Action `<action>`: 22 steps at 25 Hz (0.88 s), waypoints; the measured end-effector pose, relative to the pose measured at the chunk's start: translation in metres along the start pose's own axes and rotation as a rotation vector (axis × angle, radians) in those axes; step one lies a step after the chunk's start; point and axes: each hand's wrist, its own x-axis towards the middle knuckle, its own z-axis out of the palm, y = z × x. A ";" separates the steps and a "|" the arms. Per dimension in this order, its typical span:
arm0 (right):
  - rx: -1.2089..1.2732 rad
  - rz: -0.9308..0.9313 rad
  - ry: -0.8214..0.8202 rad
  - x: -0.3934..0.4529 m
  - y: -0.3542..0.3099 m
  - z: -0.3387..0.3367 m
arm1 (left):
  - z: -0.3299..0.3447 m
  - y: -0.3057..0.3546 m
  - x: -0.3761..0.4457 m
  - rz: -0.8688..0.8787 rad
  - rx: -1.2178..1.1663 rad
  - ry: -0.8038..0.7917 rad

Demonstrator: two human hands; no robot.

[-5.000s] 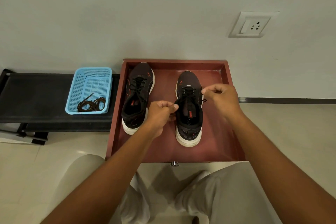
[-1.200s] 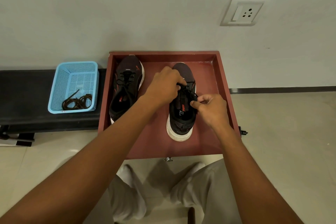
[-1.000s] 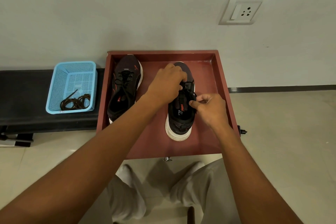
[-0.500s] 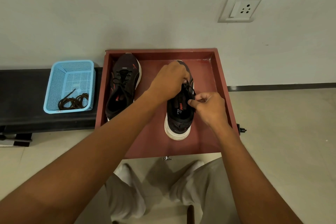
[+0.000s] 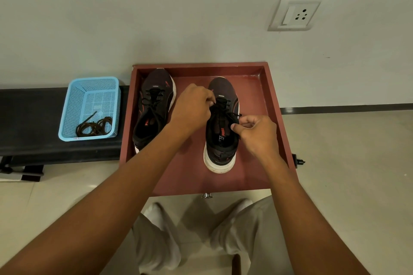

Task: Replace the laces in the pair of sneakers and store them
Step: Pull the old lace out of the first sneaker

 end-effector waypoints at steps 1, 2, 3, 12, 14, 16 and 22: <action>-0.005 -0.010 0.001 0.000 0.000 0.000 | -0.002 0.000 -0.003 -0.005 -0.005 0.014; -0.008 -0.018 0.004 -0.001 0.001 0.000 | -0.005 -0.001 -0.005 -0.019 -0.014 0.034; -0.011 -0.025 0.008 -0.001 0.001 -0.001 | -0.007 -0.003 -0.006 -0.047 -0.034 0.054; 0.005 -0.021 0.002 -0.003 0.002 0.000 | -0.015 -0.028 0.015 -0.401 -0.211 0.183; 0.008 -0.022 0.006 -0.003 0.003 0.000 | -0.013 -0.036 0.026 -0.466 -0.210 0.169; 0.014 -0.022 0.008 -0.002 0.005 0.001 | -0.011 -0.040 0.031 -0.509 -0.175 0.116; -0.019 -0.027 0.002 -0.001 0.006 0.000 | -0.007 -0.019 0.008 -0.429 -0.203 0.169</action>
